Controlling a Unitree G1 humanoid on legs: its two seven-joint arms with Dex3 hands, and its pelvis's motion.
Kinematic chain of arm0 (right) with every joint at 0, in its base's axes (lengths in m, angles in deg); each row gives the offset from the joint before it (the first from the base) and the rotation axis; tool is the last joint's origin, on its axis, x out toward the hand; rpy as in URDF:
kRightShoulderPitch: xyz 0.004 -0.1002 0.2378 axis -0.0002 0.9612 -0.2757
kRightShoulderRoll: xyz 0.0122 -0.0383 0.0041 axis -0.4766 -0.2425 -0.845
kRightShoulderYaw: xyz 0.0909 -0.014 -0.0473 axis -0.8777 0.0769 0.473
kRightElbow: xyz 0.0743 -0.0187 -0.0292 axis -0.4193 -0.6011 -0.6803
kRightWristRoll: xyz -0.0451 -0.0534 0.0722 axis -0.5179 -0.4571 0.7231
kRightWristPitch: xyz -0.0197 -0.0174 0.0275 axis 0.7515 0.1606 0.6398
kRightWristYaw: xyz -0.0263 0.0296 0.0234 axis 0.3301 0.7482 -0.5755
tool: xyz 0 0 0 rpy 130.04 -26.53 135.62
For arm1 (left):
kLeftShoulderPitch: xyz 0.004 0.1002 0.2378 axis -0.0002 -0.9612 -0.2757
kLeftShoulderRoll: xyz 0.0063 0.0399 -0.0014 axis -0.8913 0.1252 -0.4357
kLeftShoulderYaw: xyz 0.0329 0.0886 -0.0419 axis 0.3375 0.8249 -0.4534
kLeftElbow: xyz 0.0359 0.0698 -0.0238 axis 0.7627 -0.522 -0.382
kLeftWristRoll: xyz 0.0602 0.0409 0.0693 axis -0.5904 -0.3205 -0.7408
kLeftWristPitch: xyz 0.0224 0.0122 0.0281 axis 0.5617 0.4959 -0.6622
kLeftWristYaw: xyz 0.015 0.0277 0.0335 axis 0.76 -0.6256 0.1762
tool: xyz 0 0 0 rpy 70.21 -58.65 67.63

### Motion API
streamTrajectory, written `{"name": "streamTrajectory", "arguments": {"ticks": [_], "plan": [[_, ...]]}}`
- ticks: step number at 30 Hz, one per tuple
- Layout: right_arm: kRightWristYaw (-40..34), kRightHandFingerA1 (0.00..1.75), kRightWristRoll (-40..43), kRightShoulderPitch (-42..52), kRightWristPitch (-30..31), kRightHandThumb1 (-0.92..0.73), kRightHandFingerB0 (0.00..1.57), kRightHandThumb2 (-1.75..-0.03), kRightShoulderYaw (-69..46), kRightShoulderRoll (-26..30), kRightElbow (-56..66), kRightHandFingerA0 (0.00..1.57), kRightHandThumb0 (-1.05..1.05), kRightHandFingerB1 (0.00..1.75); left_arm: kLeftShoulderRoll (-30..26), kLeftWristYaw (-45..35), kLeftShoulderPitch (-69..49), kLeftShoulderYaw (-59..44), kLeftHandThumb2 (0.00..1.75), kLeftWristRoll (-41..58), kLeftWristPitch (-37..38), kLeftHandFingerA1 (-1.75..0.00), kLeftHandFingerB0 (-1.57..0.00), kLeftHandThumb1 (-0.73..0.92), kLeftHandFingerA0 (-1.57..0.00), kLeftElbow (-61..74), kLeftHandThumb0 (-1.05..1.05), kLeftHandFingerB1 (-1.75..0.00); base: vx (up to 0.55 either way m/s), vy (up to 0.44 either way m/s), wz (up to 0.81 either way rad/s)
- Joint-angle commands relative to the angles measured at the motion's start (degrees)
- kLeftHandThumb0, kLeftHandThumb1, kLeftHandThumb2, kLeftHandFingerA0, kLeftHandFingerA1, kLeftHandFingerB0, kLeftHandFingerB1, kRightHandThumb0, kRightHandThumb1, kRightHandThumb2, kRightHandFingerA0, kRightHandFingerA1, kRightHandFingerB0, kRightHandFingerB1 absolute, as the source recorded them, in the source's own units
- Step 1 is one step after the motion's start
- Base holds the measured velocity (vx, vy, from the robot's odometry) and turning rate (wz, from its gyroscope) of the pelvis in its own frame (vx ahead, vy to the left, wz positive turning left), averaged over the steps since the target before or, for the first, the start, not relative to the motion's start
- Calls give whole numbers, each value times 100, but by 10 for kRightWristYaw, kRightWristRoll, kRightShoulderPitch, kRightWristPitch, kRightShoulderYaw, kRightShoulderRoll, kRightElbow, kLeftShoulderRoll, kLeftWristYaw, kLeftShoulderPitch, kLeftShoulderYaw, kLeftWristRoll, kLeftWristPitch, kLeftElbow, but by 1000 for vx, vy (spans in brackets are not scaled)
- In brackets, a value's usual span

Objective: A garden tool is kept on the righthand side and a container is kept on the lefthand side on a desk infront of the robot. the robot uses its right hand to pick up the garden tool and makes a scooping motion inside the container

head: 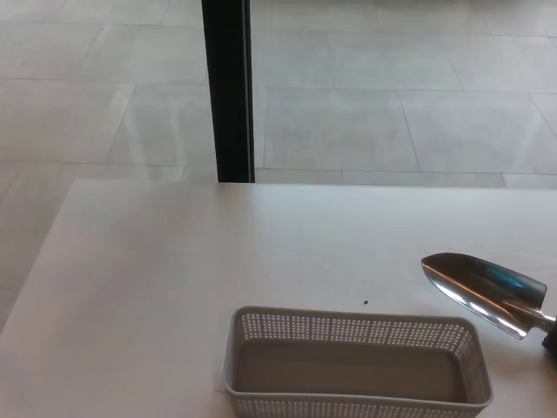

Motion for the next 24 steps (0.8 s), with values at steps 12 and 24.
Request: {"name": "streamTrajectory", "arguments": {"ticks": [12,24], "plan": [[-3,3,115,-154,-55,-76,0,-106,-137,129,-100,0,-101,0,-14,-20,2,-7,116,11,18,-127,-77,-10,-95,-13,-90,-116,0,0,0],[-15,20,120,-251,-26,-62,2,-104,-141,192,189,1,-81,23,-14,-20,0,-9,119,13,14,-125,-80,-11,-94,-10,-90,-114,0,0,0]]}}
